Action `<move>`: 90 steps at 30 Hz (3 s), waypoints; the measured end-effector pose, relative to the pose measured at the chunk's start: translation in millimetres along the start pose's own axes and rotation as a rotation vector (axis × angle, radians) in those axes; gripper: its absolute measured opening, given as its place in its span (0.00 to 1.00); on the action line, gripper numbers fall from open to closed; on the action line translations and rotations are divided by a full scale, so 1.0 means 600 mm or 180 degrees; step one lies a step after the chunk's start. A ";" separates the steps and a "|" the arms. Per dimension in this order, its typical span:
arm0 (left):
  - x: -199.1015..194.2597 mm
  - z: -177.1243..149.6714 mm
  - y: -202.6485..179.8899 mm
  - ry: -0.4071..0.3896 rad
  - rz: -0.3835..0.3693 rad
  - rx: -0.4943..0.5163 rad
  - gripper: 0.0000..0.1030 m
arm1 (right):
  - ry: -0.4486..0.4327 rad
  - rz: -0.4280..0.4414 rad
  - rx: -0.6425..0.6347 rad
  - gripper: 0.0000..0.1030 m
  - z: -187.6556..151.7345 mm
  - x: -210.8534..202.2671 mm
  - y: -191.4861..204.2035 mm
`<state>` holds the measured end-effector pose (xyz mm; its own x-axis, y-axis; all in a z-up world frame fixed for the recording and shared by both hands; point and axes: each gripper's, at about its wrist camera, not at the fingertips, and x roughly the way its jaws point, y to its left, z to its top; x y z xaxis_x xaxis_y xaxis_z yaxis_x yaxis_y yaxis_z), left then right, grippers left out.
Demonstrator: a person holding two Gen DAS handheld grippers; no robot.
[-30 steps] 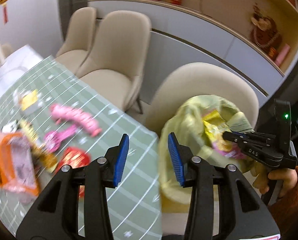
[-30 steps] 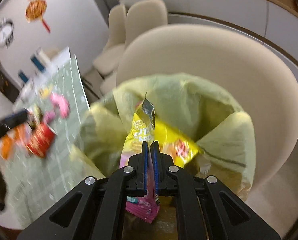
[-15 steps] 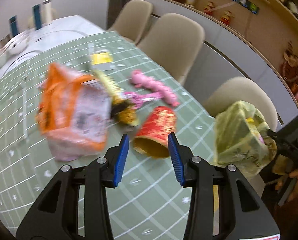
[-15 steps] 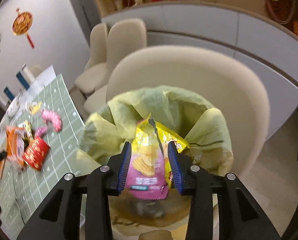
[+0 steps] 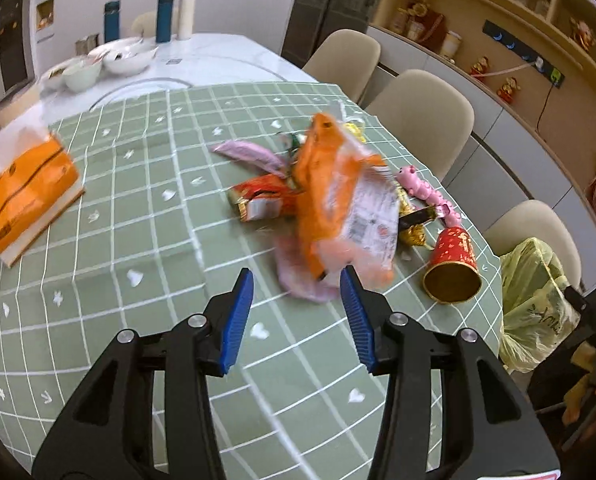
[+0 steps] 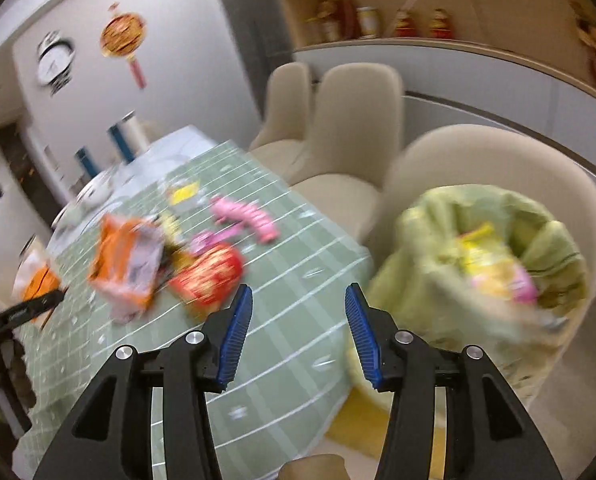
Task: Collect trash
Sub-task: 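Grasp the orange bag with the left tool while the right tool grasps the red cup, then lift the orange bag and red cup and carry them over the bin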
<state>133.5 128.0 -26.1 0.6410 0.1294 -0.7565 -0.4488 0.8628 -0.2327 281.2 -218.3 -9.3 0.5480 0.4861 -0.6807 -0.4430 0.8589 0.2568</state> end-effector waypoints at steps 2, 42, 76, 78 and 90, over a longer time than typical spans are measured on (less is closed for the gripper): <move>-0.004 -0.009 0.019 0.0022 -0.0085 -0.0034 0.42 | 0.0050 -0.0033 -0.0086 0.45 -0.007 0.006 0.033; 0.059 -0.003 -0.121 0.0386 -0.0360 0.0118 0.24 | 0.0137 0.0429 -0.0423 0.48 -0.004 0.101 0.072; 0.086 -0.052 -0.066 0.0727 -0.0130 0.0073 0.32 | 0.0218 0.0442 -0.0276 0.43 0.012 0.139 0.050; 0.096 -0.056 -0.071 0.0819 -0.0066 0.0043 0.32 | 0.0190 0.0385 -0.0236 0.43 0.005 0.121 0.029; 0.040 0.005 -0.137 0.0459 -0.0049 0.0219 0.12 | -0.0243 0.0242 -0.0011 0.43 -0.005 0.008 -0.065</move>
<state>187.5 61.5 -23.5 0.5493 0.0487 -0.8342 -0.3927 0.8963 -0.2062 299.1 -249.8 -24.5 0.5652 0.5608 -0.6050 -0.4877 0.8187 0.3033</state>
